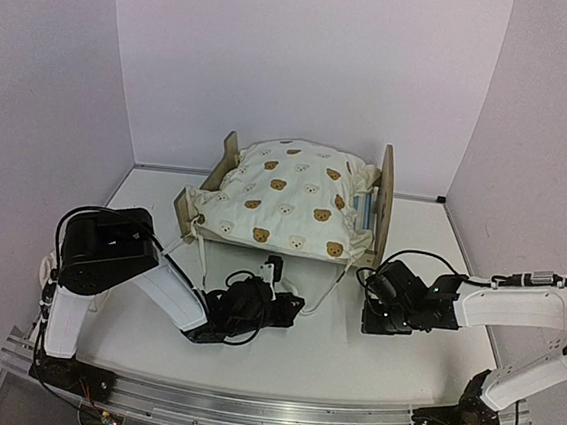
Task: Set up the pet bed
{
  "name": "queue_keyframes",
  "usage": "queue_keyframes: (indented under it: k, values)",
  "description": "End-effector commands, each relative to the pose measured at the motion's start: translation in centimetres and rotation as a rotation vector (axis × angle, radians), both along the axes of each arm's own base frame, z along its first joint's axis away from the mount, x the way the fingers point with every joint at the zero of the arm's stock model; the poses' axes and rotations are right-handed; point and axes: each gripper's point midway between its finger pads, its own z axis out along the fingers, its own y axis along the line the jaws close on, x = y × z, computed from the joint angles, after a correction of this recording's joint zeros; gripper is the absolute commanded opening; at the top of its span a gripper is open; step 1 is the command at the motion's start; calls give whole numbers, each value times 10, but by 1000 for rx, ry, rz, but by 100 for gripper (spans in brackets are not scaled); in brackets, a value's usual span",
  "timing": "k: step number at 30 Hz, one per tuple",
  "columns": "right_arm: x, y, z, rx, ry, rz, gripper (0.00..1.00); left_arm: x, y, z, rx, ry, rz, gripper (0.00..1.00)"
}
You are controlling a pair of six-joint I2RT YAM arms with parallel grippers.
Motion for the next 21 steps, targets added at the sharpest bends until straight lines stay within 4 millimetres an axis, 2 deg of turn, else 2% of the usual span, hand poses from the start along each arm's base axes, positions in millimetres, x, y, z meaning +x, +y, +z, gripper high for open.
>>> queue_keyframes:
  k: [1, 5, 8, 12, 17, 21]
  values:
    - [7, 2, 15, 3, -51, 4, 0, -18, -6, 27, -71, 39, -15, 0]
    - [7, 0, 17, -1, -61, 2, 0, -38, -11, 23, -79, 73, -49, 1]
    - [8, -2, 18, -7, -67, 1, 0, -57, -17, 20, -74, 113, -93, 5]
    - [9, -3, 23, -10, -82, 3, 0, -88, -25, 24, -70, 128, -158, 20]
    - [10, -3, 28, -7, -89, 7, 0, -128, -25, 41, 0, -6, -231, 33]
    - [8, -3, 30, -4, -86, 15, 0, -153, -21, 62, 145, -173, -254, 46]
